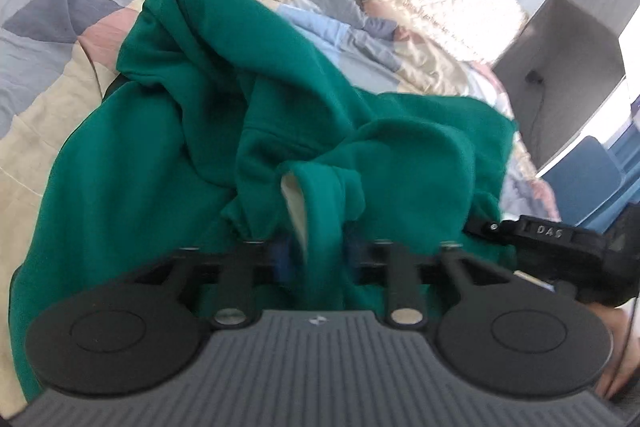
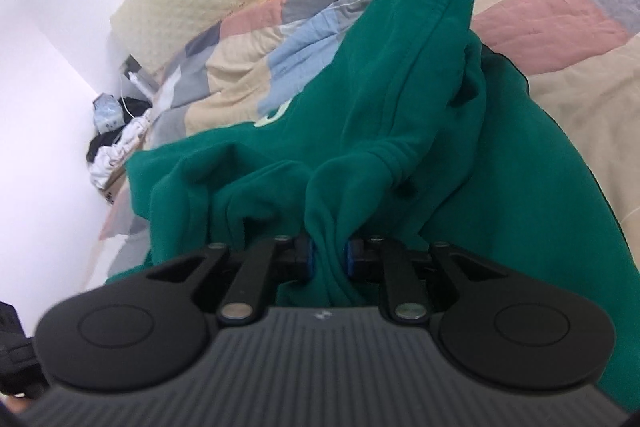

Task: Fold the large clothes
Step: 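Fold the hem up toward the hood with both grippers and release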

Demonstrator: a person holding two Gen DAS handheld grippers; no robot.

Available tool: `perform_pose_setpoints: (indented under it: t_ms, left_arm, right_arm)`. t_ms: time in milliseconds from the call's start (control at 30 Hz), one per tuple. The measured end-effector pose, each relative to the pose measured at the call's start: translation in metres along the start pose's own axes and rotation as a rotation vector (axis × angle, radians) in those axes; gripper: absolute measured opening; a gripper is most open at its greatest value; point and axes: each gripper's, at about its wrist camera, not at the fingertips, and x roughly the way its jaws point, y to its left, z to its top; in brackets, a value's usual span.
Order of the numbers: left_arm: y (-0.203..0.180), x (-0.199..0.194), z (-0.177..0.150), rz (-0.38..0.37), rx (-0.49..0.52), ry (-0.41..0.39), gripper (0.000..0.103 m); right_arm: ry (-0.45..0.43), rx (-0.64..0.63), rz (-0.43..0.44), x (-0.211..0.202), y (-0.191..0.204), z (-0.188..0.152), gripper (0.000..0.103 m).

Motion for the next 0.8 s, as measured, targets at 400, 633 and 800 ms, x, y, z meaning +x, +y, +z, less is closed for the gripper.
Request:
perform_pose_setpoints:
  t_ms: [400, 633, 800]
  left_arm:
    - [0.027, 0.012, 0.072, -0.017, -0.148, -0.135, 0.069]
    - [0.04, 0.063, 0.101, -0.027, -0.168, -0.138, 0.068]
    - [0.044, 0.089, 0.112, -0.042, -0.128, -0.131, 0.049]
  right_arm:
    - [-0.159, 0.047, -0.036, -0.027, -0.021, 0.03, 0.062]
    - [-0.188, 0.002, -0.082, 0.003, -0.034, 0.047, 0.06]
    - [-0.179, -0.07, -0.098, 0.031, -0.035, 0.051, 0.039]
